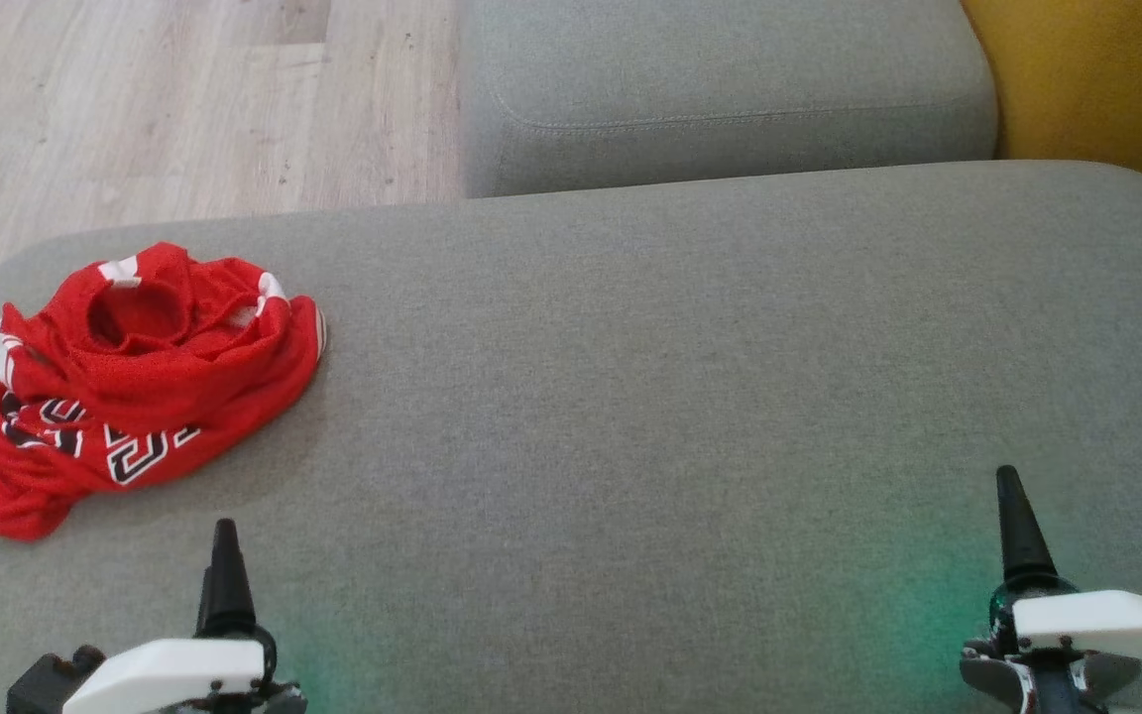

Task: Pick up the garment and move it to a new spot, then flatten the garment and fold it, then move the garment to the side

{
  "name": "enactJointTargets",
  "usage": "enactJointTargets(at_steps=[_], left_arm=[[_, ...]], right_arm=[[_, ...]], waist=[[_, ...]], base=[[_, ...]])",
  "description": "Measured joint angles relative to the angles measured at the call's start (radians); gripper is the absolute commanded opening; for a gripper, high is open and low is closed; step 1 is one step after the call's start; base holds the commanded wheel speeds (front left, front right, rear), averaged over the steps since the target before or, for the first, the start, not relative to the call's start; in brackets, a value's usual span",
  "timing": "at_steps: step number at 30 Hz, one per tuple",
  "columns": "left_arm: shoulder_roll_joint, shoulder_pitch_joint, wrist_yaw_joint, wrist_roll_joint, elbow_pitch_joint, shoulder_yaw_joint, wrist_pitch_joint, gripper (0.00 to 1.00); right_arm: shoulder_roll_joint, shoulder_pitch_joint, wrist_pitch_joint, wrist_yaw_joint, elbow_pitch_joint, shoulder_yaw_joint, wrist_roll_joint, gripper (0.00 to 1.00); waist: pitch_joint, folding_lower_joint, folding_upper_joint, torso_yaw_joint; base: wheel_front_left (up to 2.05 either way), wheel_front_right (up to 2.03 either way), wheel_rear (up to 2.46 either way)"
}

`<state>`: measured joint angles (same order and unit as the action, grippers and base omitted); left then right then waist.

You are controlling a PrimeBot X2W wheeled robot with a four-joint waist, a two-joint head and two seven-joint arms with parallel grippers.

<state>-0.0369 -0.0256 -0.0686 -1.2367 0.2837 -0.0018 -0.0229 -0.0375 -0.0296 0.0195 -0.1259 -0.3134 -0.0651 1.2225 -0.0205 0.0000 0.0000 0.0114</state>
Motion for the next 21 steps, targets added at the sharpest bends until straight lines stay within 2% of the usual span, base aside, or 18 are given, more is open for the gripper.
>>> enactJointTargets(at_steps=[21], left_arm=[[-0.001, -0.003, 0.035, 0.266, -0.06, -0.058, 0.061, 1.0]], right_arm=[[0.0, -0.002, -0.055, 0.0, 0.044, 0.051, -0.263, 1.0]], waist=[[-0.017, 0.0001, 0.0, 0.007]], base=[[0.0, 0.0, 0.0]])
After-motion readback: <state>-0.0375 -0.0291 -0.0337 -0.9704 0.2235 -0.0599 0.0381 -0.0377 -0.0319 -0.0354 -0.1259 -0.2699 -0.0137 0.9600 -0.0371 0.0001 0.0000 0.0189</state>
